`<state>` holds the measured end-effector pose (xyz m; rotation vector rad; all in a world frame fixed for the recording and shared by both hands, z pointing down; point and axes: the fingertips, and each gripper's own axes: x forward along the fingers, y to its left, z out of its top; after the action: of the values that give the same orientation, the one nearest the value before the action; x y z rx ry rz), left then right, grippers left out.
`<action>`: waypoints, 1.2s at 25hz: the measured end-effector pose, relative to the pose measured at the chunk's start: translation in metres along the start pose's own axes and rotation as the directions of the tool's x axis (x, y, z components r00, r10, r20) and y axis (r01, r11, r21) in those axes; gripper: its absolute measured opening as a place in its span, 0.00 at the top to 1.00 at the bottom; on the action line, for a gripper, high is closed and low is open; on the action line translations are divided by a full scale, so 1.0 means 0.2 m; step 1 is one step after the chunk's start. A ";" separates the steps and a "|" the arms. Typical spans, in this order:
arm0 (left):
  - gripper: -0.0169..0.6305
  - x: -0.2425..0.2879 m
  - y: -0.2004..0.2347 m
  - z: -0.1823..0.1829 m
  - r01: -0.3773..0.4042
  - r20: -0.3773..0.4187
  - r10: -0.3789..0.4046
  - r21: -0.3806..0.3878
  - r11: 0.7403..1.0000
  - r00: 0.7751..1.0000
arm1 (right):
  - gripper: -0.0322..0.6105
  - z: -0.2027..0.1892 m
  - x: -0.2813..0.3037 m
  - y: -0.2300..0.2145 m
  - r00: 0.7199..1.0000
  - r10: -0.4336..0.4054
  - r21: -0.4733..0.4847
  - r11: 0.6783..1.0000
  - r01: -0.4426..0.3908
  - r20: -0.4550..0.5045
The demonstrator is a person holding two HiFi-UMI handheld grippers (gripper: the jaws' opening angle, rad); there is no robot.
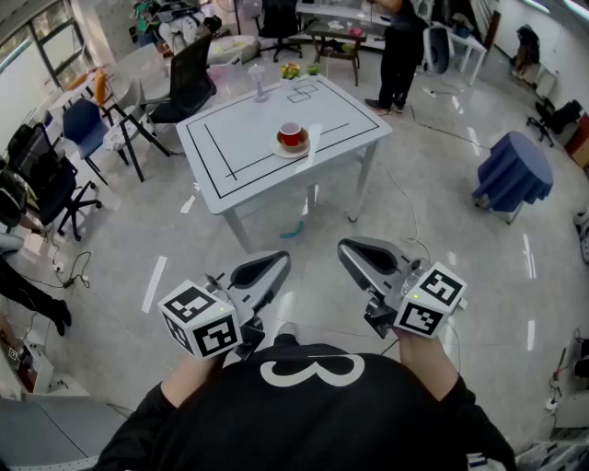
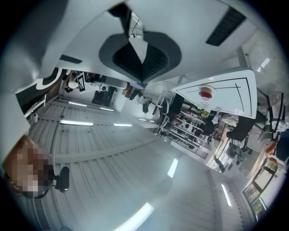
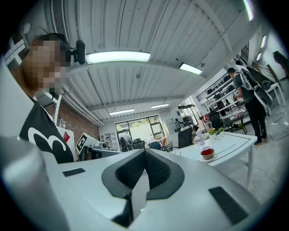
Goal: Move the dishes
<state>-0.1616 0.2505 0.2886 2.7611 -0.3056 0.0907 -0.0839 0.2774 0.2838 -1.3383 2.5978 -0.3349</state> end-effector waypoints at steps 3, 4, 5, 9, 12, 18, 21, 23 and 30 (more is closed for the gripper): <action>0.97 -0.04 -0.08 -0.03 0.007 0.004 -0.007 0.005 1.000 1.000 | 0.94 0.00 -0.05 0.07 1.000 0.003 0.000 1.000 -0.003 0.002; 0.97 -0.06 -0.10 -0.04 0.007 0.001 -0.007 0.007 1.000 1.000 | 0.94 0.00 -0.07 0.09 1.000 0.002 -0.002 1.000 -0.002 0.004; 0.97 -0.07 -0.12 -0.05 0.005 -0.002 -0.005 0.009 1.000 1.000 | 0.94 0.00 -0.08 0.11 1.000 0.002 -0.003 1.000 -0.002 0.004; 0.97 -0.12 -0.17 -0.08 -0.001 0.006 0.001 0.003 1.000 1.000 | 0.94 -0.01 -0.14 0.18 1.000 0.010 0.002 1.000 -0.010 0.006; 0.97 -0.15 -0.20 -0.09 -0.002 0.016 0.002 0.005 1.000 1.000 | 0.93 -0.01 -0.16 0.21 1.000 0.016 0.030 0.999 -0.016 0.023; 0.97 -0.20 -0.25 -0.11 0.002 0.033 -0.002 -0.015 1.000 0.999 | 0.93 -0.01 -0.24 0.25 0.999 -0.031 0.001 1.000 0.031 0.034; 0.97 -0.20 -0.29 -0.13 0.011 0.030 -0.010 -0.024 1.000 0.999 | 0.82 -0.02 -0.28 0.28 0.999 -0.032 -0.014 0.999 0.032 0.030; 0.97 -0.19 -0.31 -0.14 0.018 0.029 -0.017 -0.022 1.000 0.999 | 0.74 -0.02 -0.30 0.28 0.999 -0.035 -0.020 0.999 0.035 0.030; 0.97 -0.18 -0.33 -0.16 0.018 0.009 -0.018 -0.015 1.000 1.000 | 0.41 -0.08 -0.32 0.31 1.000 -0.014 -0.034 0.999 0.014 -0.001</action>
<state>-0.1836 0.3294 0.2924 2.7493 -0.2830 0.0716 -0.1008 0.3667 0.2854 -1.3687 2.6069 -0.2953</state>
